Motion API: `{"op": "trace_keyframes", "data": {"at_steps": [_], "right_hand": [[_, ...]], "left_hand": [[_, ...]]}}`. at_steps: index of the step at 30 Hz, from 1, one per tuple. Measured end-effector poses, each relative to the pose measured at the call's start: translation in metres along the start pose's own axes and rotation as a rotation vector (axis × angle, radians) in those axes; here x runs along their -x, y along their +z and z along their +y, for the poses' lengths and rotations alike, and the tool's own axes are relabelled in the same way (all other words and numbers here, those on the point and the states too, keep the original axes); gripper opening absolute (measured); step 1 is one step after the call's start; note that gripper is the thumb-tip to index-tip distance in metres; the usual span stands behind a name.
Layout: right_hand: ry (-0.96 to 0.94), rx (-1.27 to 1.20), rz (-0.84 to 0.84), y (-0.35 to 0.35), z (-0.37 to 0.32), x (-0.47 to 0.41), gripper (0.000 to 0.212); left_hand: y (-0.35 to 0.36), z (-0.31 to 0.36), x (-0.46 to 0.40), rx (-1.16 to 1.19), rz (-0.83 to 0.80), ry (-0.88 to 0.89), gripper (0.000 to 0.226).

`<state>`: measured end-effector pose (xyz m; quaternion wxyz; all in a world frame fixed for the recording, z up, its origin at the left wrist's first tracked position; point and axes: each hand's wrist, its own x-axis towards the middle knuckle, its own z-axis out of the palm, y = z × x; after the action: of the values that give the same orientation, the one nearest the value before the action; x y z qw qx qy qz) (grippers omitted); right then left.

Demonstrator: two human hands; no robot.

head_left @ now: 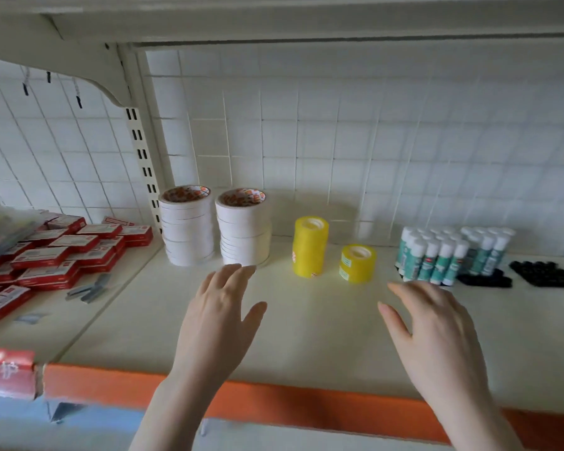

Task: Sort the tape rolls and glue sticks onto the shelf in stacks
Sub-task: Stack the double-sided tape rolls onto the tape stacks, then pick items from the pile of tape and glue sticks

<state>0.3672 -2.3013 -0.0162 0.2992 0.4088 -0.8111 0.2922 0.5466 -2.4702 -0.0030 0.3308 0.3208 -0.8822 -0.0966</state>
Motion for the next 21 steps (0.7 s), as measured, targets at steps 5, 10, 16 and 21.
{"op": "trace_keyframes", "data": {"at_steps": [5,10,16,21], "right_hand": [[0.126,0.108,0.071,-0.034,0.022,0.033,0.026],[0.209,0.25,0.134,-0.075,0.068,0.062,0.023],[0.338,0.346,0.17,-0.133,0.148,0.086,0.025],[0.402,0.317,0.196,-0.189,0.241,0.117,0.021]], "left_hand": [[0.012,0.033,0.006,0.081,-0.077,0.115,0.048],[0.036,0.087,0.012,0.181,-0.148,0.187,0.049],[0.074,0.186,0.025,0.258,-0.201,0.297,0.047],[0.113,0.297,0.047,0.315,-0.203,0.35,0.046]]}}
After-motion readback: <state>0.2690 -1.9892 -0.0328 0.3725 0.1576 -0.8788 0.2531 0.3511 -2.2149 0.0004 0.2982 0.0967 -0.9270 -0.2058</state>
